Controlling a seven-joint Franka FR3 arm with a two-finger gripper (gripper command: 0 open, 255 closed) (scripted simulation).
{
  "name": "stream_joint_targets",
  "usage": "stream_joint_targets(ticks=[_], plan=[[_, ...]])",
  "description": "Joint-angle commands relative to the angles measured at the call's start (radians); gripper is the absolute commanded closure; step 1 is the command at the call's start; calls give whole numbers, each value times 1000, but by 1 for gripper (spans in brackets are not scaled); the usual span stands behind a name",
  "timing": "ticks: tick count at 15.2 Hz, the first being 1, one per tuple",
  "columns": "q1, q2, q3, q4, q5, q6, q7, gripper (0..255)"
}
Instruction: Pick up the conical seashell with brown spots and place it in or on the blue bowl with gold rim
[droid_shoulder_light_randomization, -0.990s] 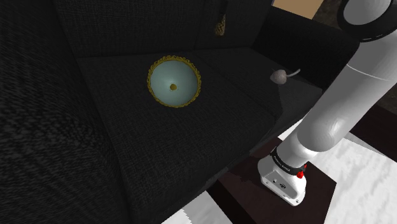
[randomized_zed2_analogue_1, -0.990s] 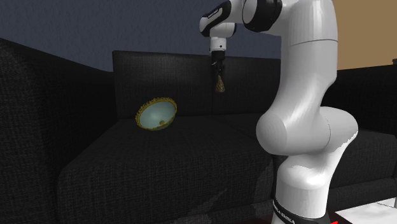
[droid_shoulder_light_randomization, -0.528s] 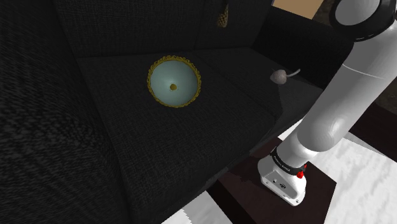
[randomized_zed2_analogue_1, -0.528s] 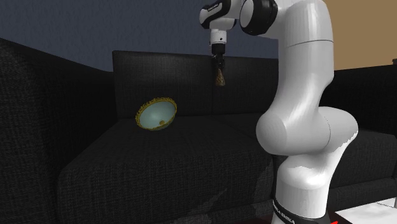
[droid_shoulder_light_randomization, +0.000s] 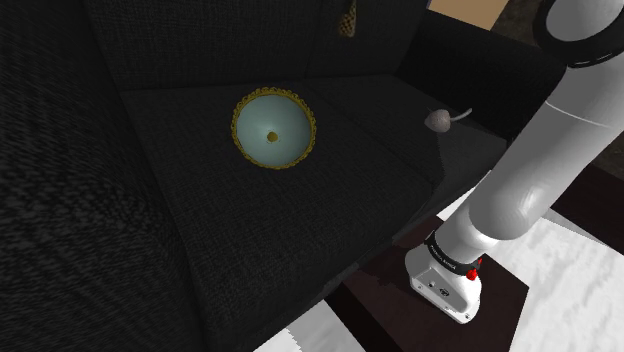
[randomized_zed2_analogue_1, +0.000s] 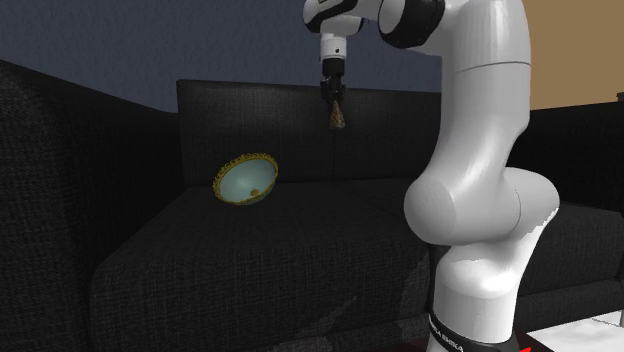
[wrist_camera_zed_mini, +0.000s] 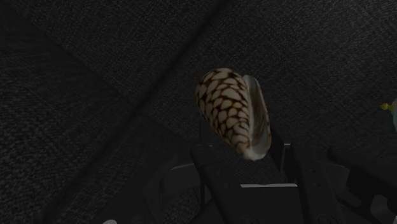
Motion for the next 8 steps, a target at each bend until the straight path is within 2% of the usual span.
stream_joint_targets(ticks=[1,8], plan=[[26,-36,21,-38,-5,0,47,255],[110,-109,102,-104,-12,-14,211,255]])
